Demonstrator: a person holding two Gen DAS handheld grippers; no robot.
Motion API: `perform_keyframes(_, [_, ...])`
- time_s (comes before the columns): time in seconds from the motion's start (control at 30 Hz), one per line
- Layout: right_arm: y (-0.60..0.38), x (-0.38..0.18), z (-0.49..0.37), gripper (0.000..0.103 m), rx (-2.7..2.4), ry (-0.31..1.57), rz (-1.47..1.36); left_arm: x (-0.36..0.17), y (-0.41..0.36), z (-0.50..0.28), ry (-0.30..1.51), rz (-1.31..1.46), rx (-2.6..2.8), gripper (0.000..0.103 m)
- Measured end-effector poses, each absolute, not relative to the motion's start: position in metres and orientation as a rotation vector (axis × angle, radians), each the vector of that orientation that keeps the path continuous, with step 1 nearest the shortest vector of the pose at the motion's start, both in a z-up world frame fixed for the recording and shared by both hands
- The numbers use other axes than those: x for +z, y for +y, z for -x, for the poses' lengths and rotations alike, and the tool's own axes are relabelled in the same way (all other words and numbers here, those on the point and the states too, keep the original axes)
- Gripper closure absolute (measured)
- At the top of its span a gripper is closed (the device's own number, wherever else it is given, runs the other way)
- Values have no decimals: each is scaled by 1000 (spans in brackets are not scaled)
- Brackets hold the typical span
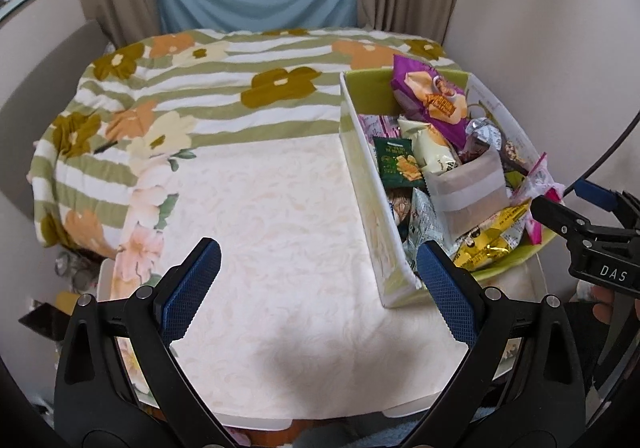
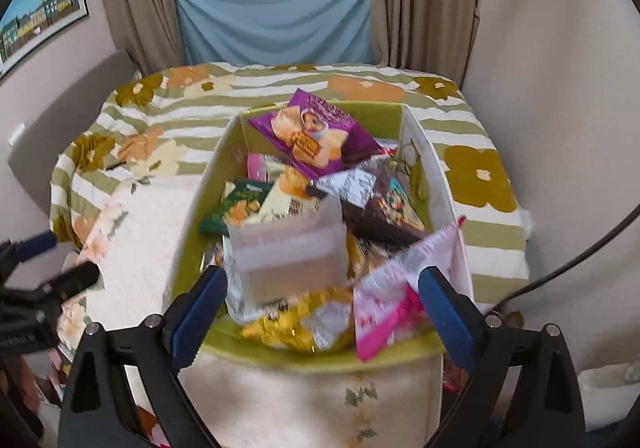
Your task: Organize snacks
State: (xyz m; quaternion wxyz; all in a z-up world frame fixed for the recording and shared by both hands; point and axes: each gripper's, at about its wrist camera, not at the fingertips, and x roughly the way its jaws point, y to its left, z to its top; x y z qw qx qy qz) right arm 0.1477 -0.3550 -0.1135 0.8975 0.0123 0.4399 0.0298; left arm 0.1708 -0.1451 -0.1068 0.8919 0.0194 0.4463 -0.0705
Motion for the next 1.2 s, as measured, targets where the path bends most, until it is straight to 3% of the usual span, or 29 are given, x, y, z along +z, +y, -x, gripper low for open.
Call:
perform_keyframes(0.6, [-294,-15,-26,8,48,663,-40,-9,-74,-38,653,-17,-116,1])
perform_keyframes(0.7, [-283,-4,-6,0,47,619,-22,0,-64,-18,620,-8,-99,1])
perform_keyframes(1.2, [-268,-10,27,1,4,618,-20,7,-50,26,560,-29,-55,1])
